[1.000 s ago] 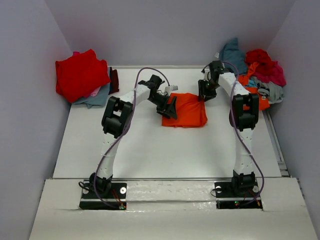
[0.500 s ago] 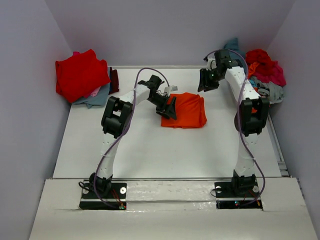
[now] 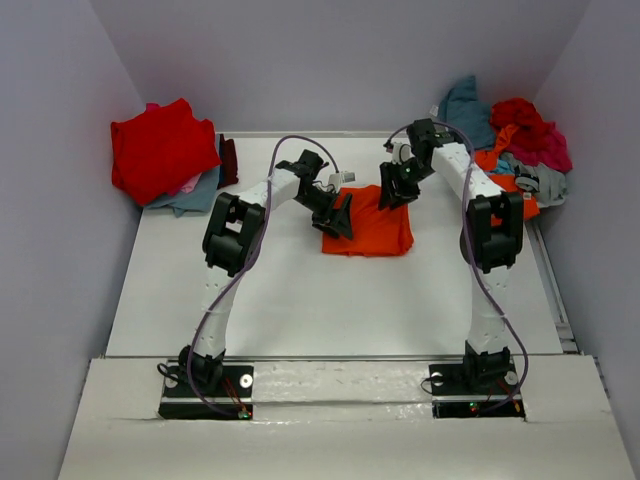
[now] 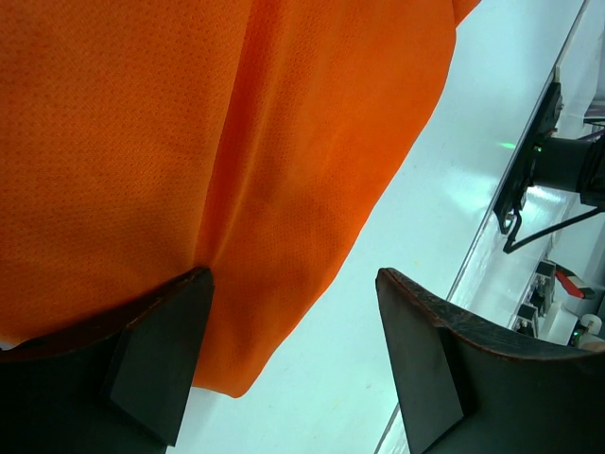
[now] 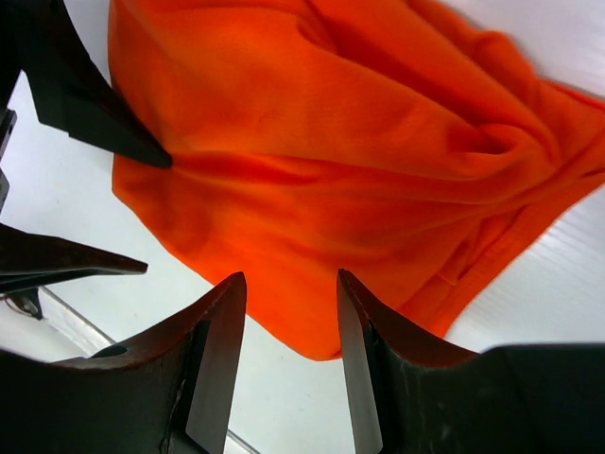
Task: Fold and stack the t-shirts
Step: Fold the tshirt
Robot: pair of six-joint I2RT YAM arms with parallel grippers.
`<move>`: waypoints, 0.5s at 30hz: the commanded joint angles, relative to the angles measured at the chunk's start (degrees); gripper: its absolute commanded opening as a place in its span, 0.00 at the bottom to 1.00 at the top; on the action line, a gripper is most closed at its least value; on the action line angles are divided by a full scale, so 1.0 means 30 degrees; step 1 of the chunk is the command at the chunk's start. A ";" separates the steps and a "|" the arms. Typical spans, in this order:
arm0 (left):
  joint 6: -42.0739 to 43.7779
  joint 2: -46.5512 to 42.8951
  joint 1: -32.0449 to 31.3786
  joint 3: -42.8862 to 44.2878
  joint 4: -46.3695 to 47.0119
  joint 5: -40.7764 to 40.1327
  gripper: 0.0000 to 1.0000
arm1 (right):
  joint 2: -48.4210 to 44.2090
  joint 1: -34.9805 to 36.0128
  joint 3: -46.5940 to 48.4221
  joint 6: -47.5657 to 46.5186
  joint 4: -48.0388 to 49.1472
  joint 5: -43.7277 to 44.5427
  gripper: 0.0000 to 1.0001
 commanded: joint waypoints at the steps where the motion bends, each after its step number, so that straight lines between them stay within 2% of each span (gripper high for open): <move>1: 0.0505 -0.0783 -0.0080 -0.0435 -0.1053 -0.1126 0.84 | -0.0101 0.0461 -0.0473 -0.0344 -0.0207 -0.0676 0.49; 11: 0.0534 -0.0695 -0.0080 -0.0259 -0.1141 -0.1155 0.84 | 0.0338 0.0639 -0.1499 -0.0550 -0.0734 -0.0941 0.49; 15: 0.0534 -0.0754 -0.0080 -0.0289 -0.1141 -0.1156 0.85 | 0.0190 0.0639 -0.2495 -0.0345 -0.0644 0.0433 0.49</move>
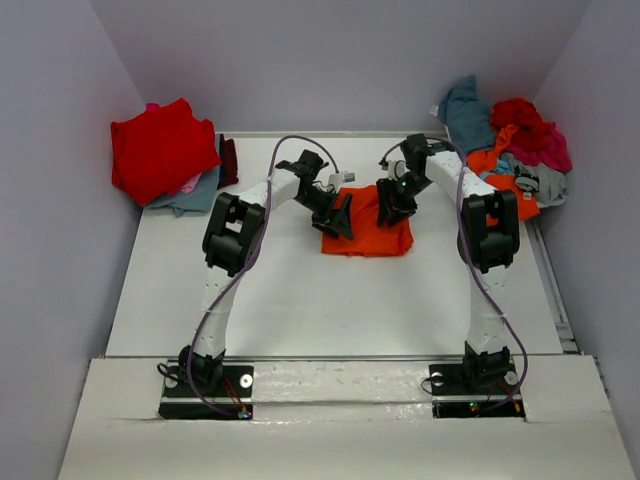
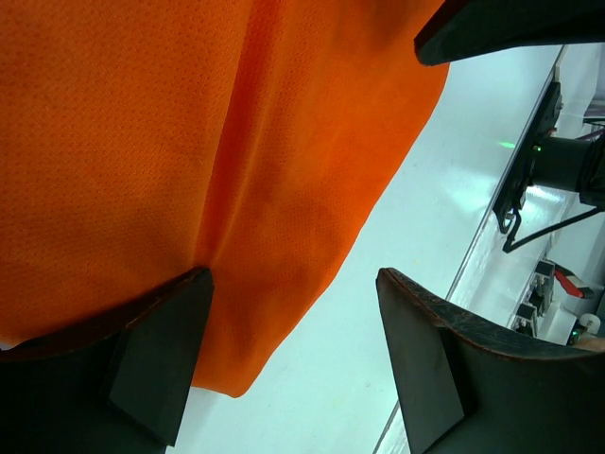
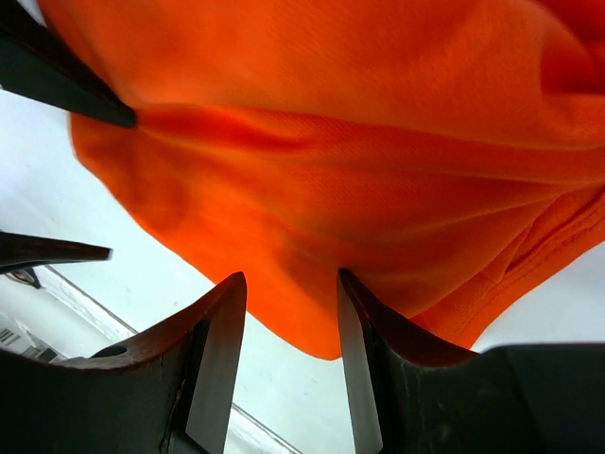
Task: Fold and stack the t-shirts
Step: Fold the tshirt
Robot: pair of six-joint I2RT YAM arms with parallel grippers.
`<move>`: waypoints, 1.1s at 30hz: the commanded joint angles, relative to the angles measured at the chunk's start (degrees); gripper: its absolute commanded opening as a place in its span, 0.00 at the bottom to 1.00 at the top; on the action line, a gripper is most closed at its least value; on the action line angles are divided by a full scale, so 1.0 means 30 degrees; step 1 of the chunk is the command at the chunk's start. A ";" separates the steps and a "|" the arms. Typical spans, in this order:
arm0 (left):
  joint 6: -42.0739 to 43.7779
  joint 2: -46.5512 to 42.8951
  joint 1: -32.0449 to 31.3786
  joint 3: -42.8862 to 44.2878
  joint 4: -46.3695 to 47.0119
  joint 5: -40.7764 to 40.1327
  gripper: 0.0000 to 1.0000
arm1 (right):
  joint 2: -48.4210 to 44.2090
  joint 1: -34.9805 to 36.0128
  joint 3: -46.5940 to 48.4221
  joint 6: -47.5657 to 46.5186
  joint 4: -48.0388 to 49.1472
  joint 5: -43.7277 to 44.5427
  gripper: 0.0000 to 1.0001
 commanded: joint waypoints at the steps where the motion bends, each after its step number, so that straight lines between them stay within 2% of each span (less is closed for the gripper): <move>1: 0.0556 -0.0783 -0.0080 -0.0289 -0.1068 -0.1141 0.84 | -0.0042 0.0078 -0.0784 -0.0155 -0.0542 0.1005 0.49; 17: 0.1024 -0.2041 -0.0080 0.0179 -0.1302 -0.1990 0.84 | -0.0599 0.0078 -0.2249 -0.0038 -0.0544 0.2325 0.50; 22: 0.1113 -0.3036 0.0711 0.0766 -0.1449 -0.2517 0.85 | -0.0628 0.0078 -0.2571 -0.0009 -0.0368 0.2500 0.50; 33: 0.1084 -0.4271 0.2293 -0.0405 -0.1303 -0.2928 0.85 | -0.0511 0.0078 -0.2369 -0.0038 -0.0368 0.2529 0.50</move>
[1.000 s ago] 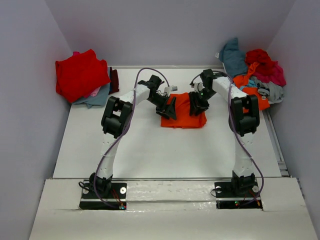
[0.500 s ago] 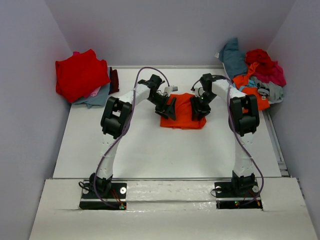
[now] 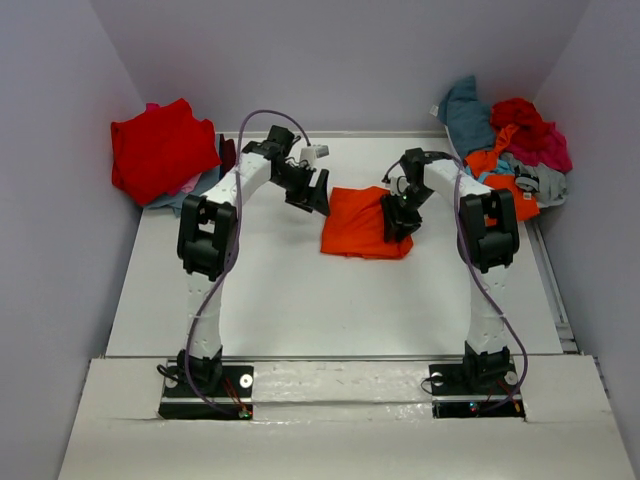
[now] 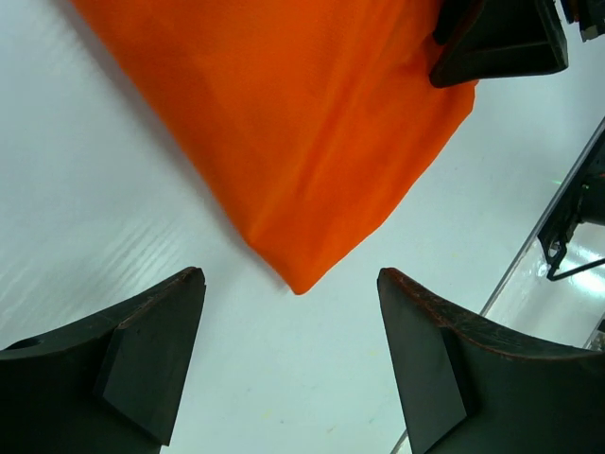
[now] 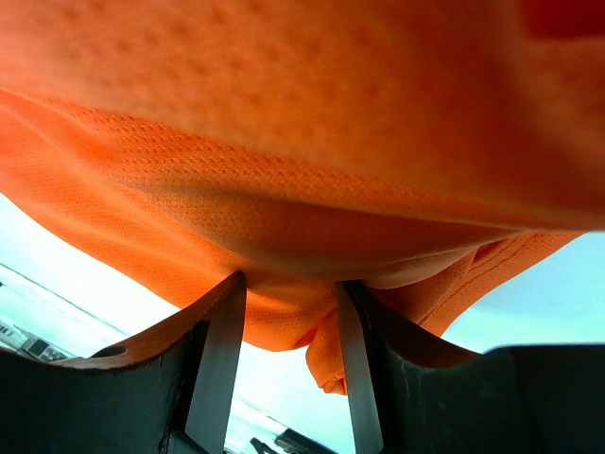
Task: Fold and stack the t-shirts
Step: Fold the tshirt
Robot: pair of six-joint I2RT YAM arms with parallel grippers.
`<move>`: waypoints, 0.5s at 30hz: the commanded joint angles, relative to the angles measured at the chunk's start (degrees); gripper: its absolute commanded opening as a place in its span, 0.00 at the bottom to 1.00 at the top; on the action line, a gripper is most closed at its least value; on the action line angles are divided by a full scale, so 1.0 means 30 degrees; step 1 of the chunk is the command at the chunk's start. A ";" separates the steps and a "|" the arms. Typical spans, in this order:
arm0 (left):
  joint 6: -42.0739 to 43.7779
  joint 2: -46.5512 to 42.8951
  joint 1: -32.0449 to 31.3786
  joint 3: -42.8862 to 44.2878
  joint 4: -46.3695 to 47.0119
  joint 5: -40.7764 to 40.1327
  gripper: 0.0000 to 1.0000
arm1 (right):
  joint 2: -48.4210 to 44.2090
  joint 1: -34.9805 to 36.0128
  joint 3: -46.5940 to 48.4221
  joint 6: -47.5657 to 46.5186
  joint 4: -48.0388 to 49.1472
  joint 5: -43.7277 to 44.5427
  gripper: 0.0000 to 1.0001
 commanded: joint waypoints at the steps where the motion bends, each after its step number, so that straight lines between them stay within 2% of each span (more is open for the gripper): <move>1: 0.0151 -0.1043 0.0413 -0.0485 -0.0232 -0.0058 0.85 | -0.0584 0.0078 0.0081 -0.0074 -0.0142 0.0562 0.50; 9: 0.0092 0.0891 0.1116 -0.0661 -0.0144 0.0733 0.89 | -0.0818 0.0078 -0.0006 -0.0191 -0.0143 0.0328 0.50; 15: 0.0208 0.2210 0.1702 -0.0633 -0.0085 0.3366 0.92 | -0.1023 0.0078 -0.0036 -0.0280 -0.0143 0.0006 0.50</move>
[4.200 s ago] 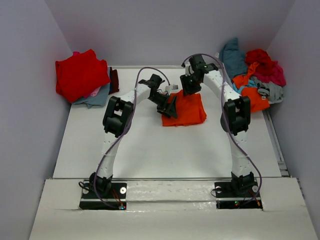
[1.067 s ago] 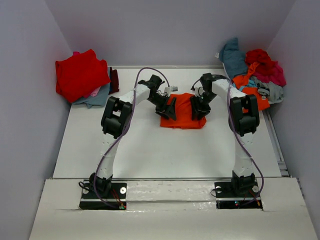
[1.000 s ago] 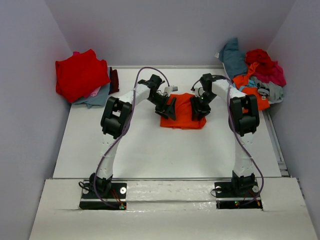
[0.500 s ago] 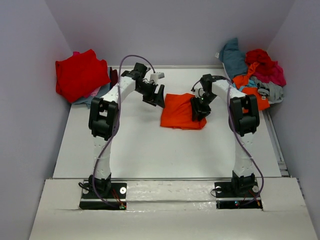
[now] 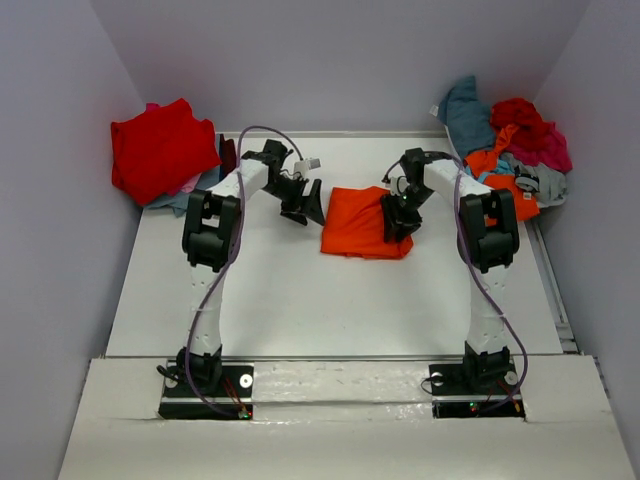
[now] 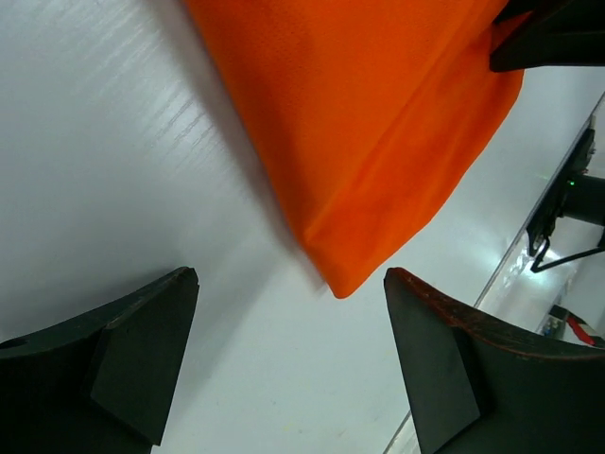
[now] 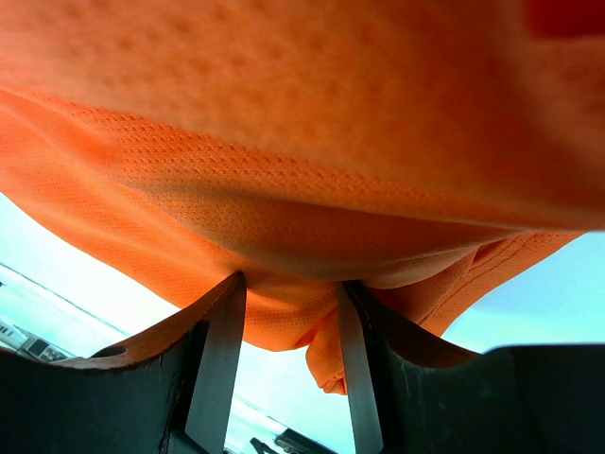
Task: Fold and stack the t-shirts
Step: Fold the tshirt
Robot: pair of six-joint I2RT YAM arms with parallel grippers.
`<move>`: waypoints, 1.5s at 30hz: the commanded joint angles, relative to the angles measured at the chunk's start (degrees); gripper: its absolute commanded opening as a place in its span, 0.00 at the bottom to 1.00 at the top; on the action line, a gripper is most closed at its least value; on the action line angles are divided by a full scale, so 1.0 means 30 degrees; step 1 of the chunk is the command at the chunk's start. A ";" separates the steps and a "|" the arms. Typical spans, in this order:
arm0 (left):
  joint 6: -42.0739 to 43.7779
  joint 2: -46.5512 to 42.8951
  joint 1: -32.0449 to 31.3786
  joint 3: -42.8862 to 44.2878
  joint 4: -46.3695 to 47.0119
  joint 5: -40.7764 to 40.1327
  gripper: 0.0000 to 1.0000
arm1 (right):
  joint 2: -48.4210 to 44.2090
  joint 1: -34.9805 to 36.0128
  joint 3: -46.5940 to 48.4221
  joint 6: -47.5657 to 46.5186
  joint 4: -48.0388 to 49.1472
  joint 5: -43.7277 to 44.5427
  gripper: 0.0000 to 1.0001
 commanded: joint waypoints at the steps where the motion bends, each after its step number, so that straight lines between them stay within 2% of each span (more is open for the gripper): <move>1: 0.0187 0.0629 0.0479 -0.0319 -0.0071 0.3024 0.93 | -0.1023 0.0078 -0.0094 -0.0294 -0.0048 -0.0089 0.50; 12: -0.1042 0.2768 0.0480 0.0676 0.1071 0.7277 0.93 | -0.1579 0.0078 -0.0885 -0.0528 0.0568 -0.0616 0.50; 21: -0.2155 0.4351 -0.0426 0.1876 0.2243 0.8335 0.95 | -0.1521 0.0078 -0.0739 -0.0646 0.0333 -0.0646 0.50; 23: -0.2595 0.4643 -0.0632 0.2227 0.2653 0.8160 0.99 | -0.1434 0.0078 -0.0593 -0.0646 0.0246 -0.0733 0.50; 27: -0.3531 0.5084 -0.1073 0.2551 0.3326 0.8072 0.99 | -0.1404 0.0078 -0.0592 -0.0675 0.0246 -0.0823 0.50; 32: -0.7013 0.4850 -0.1628 0.1762 0.7101 0.8072 0.99 | -0.1433 0.0078 -0.0768 -0.0675 0.0333 -0.0881 0.50; 35: -0.8277 0.5200 -0.1804 0.1934 0.8336 0.8190 0.99 | -0.1433 0.0078 -0.0768 -0.0675 0.0362 -0.0881 0.50; 38: -0.7870 0.4764 -0.1806 0.1383 0.7783 0.7108 0.99 | -0.1404 0.0078 -0.0798 -0.0675 0.0363 -0.0881 0.50; 41: -0.7840 0.3829 -0.1076 -0.0780 0.8074 0.5790 0.99 | -0.1375 0.0078 -0.0827 -0.0675 0.0392 -0.0940 0.50; 45: -0.7432 0.3211 0.0301 -0.1316 0.7783 0.3974 0.99 | -0.1316 0.0078 -0.0856 -0.0675 0.0451 -0.1027 0.50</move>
